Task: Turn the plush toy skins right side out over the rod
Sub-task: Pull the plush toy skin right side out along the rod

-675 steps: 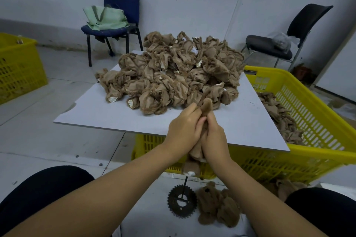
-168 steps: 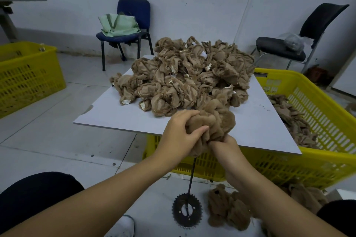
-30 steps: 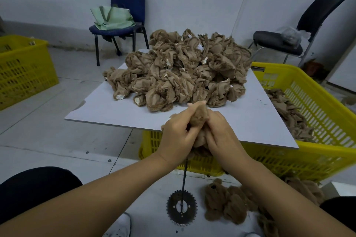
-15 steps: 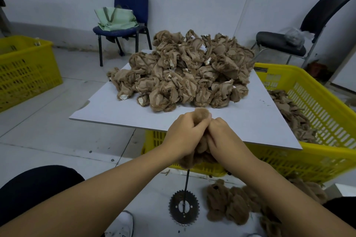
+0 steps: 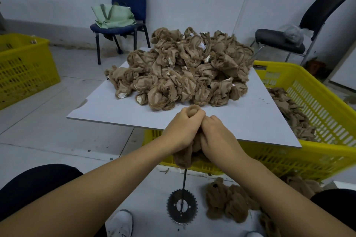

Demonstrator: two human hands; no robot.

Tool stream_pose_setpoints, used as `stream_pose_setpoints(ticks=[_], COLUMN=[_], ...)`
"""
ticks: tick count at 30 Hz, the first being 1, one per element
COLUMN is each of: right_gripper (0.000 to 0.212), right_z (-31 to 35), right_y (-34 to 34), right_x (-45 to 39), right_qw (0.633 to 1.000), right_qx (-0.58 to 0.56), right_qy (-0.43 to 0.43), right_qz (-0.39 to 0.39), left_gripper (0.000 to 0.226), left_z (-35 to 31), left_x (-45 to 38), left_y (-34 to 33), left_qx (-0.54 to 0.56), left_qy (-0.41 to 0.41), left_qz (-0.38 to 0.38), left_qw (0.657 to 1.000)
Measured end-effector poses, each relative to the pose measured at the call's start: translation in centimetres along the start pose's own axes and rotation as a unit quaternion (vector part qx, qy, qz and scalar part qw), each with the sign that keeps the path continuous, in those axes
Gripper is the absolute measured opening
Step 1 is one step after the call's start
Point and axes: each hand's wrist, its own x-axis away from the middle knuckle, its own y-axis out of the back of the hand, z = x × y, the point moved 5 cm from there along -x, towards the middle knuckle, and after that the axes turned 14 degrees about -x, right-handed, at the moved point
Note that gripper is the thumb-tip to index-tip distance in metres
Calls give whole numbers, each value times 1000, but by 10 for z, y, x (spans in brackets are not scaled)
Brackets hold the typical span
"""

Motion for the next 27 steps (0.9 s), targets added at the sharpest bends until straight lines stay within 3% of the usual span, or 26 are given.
stream_pose_setpoints(ticks=[4,7,11,17,22,24,27], right_gripper=[19,23,32,53,55,50,37], right_z=[-5,3,14,22,23,18,9], right_y=[-3,-3,2,3,0,-5,-6], right_x=[-2,5,5,2,1,0,-3], right_qw=[999,999,996,990,992,995,997], right_qx=[-26,-38,5,-45,-68,-72,-72], right_qy=[-40,2,77,122,97,61,7], right_qz=[13,-5,-48,-57,-34,-12,5], left_gripper=[24,23,44,42,40,43,28], left_z=[-4,-3,-17,-17,-6,1,5], left_x=[-1,4,14,17,12,9,2], left_y=[2,5,17,18,13,7,2], left_qx=[-26,-113,-102,-18,7,3,21], left_qy=[11,-20,-166,-298,-282,-237,-155], left_qz=[11,-61,-163,-215,-206,-171,-131], left_qw=[1000,991,967,930,937,956,979])
